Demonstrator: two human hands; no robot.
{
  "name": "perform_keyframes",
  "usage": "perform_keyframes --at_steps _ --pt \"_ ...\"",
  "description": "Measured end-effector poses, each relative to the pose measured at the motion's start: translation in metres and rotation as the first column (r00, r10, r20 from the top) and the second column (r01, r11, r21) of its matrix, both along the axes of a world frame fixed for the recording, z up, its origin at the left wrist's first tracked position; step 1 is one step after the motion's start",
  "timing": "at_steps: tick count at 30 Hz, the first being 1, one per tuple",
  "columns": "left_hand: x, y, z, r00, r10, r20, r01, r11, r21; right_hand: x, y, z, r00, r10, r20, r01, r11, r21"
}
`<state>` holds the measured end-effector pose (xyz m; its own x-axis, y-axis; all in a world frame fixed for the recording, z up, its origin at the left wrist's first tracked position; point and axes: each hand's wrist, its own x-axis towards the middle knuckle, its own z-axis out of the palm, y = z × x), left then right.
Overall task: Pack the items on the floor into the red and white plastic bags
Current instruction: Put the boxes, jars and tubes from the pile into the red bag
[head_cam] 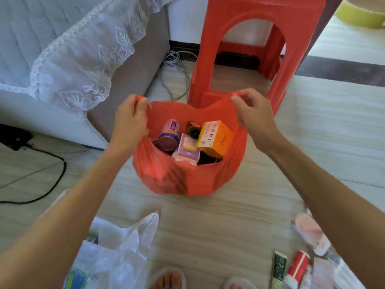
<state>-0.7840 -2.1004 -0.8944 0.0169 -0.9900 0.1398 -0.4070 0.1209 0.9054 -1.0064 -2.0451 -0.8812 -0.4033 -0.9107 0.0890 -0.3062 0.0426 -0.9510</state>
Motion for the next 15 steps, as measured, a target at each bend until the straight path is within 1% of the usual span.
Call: perform_keyframes --at_steps 2,3,5,8,12,15 --pt "-0.001 -0.029 0.012 0.992 0.047 -0.12 -0.04 0.997 0.063 -0.005 -0.031 0.017 0.997 -0.004 -0.079 0.003 1.0 -0.012" --pt "-0.001 -0.036 0.014 0.992 0.037 -0.118 -0.029 0.997 0.072 -0.007 -0.043 0.02 0.997 -0.014 -0.081 0.015 1.0 0.004" --pt "0.001 -0.043 0.015 0.999 -0.011 -0.044 0.012 0.999 0.037 -0.008 -0.058 0.017 0.999 -0.034 -0.013 0.034 0.999 0.04" --pt "0.008 -0.041 0.007 0.996 -0.036 0.076 0.037 0.999 -0.014 -0.003 -0.053 0.006 0.997 -0.029 0.066 0.025 0.998 0.06" --pt "0.016 -0.025 -0.007 0.991 -0.075 0.113 0.073 0.997 0.016 0.004 -0.031 0.001 0.997 0.03 0.071 -0.035 0.996 0.078" --pt "0.019 -0.009 -0.007 0.984 -0.099 0.147 0.093 0.995 0.046 0.01 -0.016 0.003 0.994 0.058 0.088 -0.069 0.991 0.118"
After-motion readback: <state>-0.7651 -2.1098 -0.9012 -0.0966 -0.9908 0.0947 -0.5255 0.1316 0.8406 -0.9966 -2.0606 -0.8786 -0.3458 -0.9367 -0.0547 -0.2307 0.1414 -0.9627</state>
